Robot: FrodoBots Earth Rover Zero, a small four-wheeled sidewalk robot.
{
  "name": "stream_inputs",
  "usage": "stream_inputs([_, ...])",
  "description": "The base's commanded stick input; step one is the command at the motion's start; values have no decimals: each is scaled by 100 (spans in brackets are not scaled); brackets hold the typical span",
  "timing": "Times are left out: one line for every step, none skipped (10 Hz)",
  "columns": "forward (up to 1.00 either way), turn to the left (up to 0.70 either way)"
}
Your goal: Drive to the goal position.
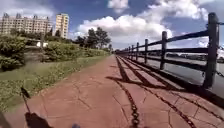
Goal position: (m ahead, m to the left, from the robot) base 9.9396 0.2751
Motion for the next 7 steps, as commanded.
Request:
stream_inputs([85, 0])
stream_inputs([85, 0])
stream_inputs([85, 0])
stream_inputs([85, 0])
stream_inputs([85, 0])
stream_inputs([85, 0])
stream_inputs([85, 0])
